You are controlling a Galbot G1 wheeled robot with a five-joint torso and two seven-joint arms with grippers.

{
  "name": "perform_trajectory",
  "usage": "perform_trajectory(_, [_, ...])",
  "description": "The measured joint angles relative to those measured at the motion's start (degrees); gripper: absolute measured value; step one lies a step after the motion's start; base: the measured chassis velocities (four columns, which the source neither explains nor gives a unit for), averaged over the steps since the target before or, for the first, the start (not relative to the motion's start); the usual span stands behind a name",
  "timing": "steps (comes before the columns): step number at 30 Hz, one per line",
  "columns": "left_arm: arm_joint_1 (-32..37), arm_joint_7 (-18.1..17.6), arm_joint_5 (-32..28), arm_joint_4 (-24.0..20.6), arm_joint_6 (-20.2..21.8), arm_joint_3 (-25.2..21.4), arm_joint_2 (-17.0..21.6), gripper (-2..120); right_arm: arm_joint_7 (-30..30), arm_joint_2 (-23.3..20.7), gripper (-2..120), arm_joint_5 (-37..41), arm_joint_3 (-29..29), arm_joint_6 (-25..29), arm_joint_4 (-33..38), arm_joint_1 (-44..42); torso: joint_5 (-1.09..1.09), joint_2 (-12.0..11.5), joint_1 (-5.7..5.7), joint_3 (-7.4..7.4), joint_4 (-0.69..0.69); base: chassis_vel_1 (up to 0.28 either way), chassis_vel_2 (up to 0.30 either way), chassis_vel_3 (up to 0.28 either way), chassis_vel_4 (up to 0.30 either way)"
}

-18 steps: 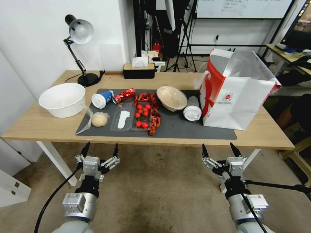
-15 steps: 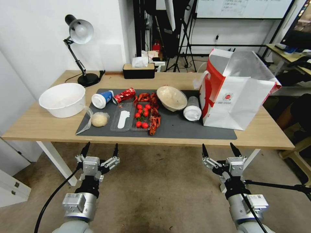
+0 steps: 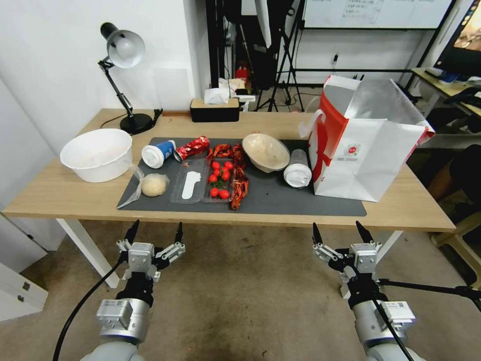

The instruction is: Pick up the trash from the table and place it into the takeout bag.

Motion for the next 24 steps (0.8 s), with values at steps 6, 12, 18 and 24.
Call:
perform_trajectory(6, [-0.7, 0.0, -0.7, -0.2, 2.2, -0.3, -0.2, 100, 0.8, -0.3, 100, 1.4, 0.1, -2.0, 0.2, 1.3, 0.00, 0.0, 0.00, 0.00, -0.01, 0.000, 0.000, 0.000, 0.000])
perform_trajectory(12, [-3.3, 0.1, -3.0, -1.4, 9.7, -1.3, -0.9, 100, 4.1, -1.5, 100, 6.5, 0.8, -9.7, 1.5, 6.3, 0.01, 0.0, 0.01, 0.00, 0.00, 0.000, 0.000, 0.000, 0.000])
perform_trajectory(18, [-6.6, 0.3, -6.0, -2.9, 19.3, -2.7, -1.8, 100, 8.2, -2.9, 100, 12.8, 1.6, -19.3, 3.1, 12.5, 0.00, 0.0, 0.01, 0.00, 0.00, 0.000, 0.000, 0.000, 0.000])
perform_trajectory(24, [-8.7, 0.3, -8.2, -3.6, 24.1, -3.5, -2.4, 100, 10.9, -3.9, 100, 16.9, 2.2, -25.7, 4.2, 16.6, 0.00, 0.0, 0.02, 0.00, 0.00, 0.000, 0.000, 0.000, 0.000])
